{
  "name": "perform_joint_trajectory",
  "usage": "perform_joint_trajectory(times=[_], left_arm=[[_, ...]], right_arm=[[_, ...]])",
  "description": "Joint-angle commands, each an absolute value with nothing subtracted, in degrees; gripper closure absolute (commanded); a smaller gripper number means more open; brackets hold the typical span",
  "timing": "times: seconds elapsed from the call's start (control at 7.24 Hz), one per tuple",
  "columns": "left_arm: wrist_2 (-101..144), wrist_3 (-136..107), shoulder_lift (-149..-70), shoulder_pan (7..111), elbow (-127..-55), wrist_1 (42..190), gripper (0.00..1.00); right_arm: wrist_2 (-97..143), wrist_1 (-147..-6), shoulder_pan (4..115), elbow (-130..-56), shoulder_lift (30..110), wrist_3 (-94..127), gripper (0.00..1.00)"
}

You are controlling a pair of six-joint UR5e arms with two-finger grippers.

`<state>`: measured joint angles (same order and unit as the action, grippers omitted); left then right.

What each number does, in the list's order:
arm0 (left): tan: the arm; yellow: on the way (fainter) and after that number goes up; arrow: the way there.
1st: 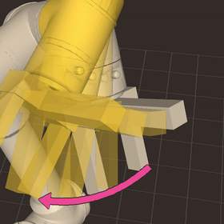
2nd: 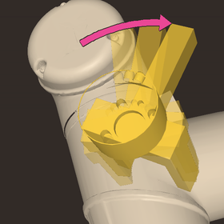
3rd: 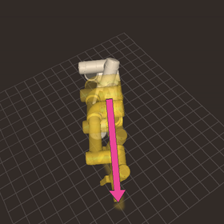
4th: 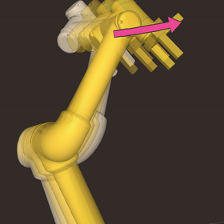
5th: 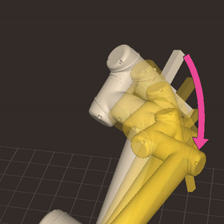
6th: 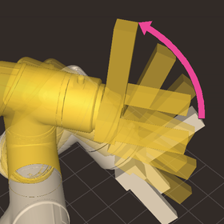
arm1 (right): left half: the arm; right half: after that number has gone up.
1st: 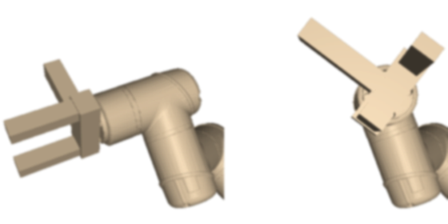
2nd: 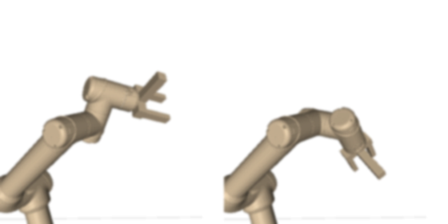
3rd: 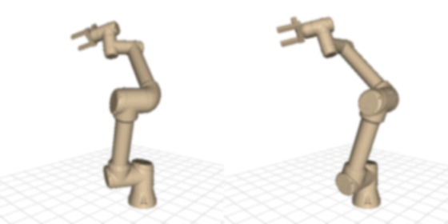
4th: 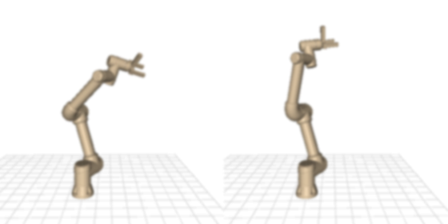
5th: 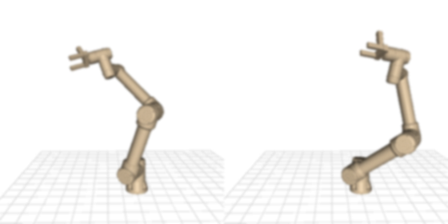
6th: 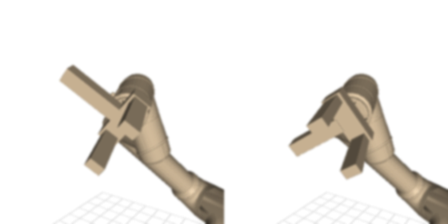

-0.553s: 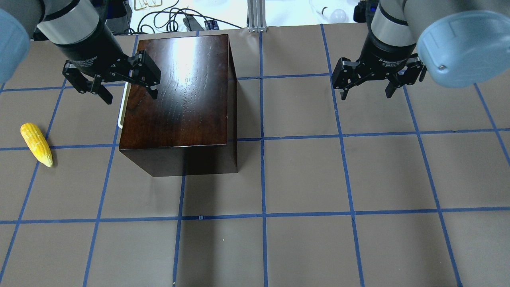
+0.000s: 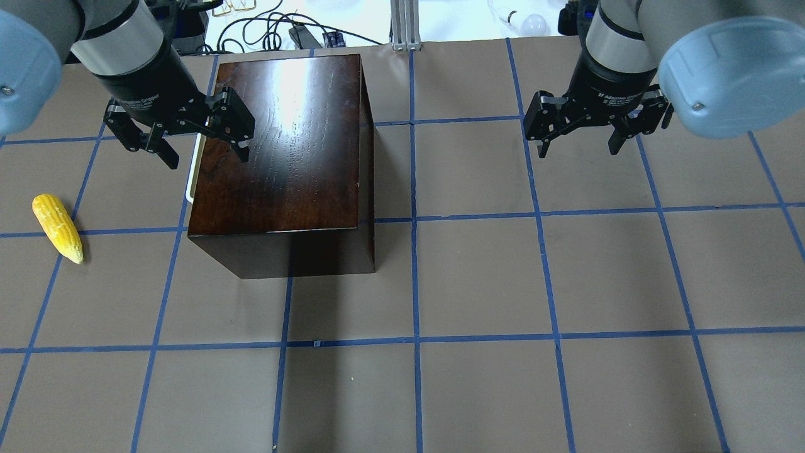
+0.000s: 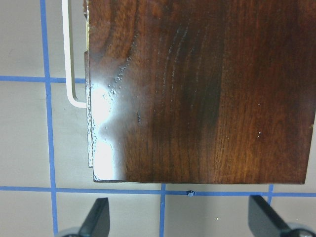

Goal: Open drawer and put corn inside

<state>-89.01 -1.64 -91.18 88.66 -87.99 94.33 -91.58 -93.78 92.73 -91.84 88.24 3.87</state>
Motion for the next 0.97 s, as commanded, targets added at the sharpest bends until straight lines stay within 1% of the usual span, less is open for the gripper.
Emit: perform_joint_trajectory(times=[0.0, 0.83], left_arm=[[-89.0, -1.7, -91.5, 88.7, -88.2, 94.7, 0.0], [-89.0, -2.4, -90.8, 86.9, -88.3, 96.4, 0.0]], right_arm=[[-91.6, -93.8, 92.7, -91.8, 88.2, 3.9, 0.0], [-91.6, -93.8, 92.7, -91.8, 88.2, 3.9, 0.0]])
